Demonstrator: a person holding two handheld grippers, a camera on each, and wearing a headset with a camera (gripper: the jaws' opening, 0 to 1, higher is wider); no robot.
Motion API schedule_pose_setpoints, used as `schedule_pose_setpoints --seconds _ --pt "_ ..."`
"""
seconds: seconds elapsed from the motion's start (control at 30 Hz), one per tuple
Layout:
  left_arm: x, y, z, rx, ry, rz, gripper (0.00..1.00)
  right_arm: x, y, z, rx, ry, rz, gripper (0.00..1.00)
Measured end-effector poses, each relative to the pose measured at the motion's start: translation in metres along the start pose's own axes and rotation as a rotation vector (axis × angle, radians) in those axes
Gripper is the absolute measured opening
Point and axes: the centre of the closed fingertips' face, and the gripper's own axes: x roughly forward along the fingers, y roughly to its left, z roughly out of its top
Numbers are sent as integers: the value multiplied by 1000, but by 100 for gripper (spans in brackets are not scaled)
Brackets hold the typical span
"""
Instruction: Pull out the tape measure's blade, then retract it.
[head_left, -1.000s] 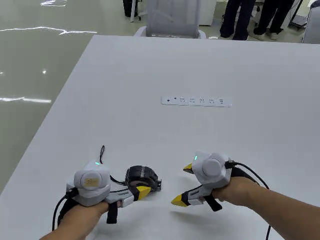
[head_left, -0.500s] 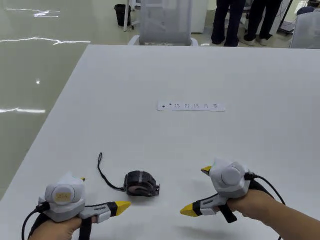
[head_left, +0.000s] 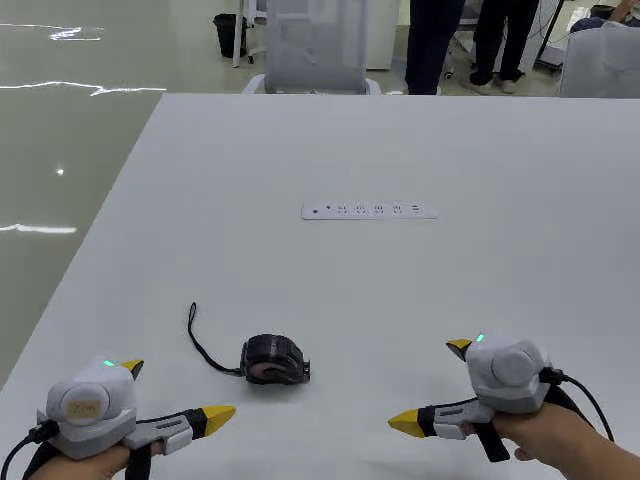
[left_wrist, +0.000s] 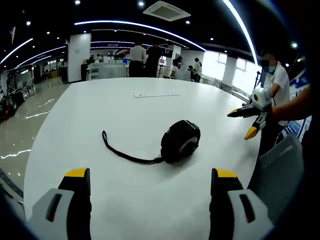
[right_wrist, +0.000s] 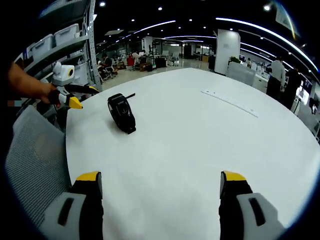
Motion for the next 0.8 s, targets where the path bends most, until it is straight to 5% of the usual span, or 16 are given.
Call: schedule_pose_setpoints --seconds 0.53,0.8 --pt "-27 8 -1 6 -19 -30 99 -58 -26 -25 81 -33 -112 100" --pt "-36 14 -7 13 3 -39 99 -80 -36 -38 122 -55 -160 100"
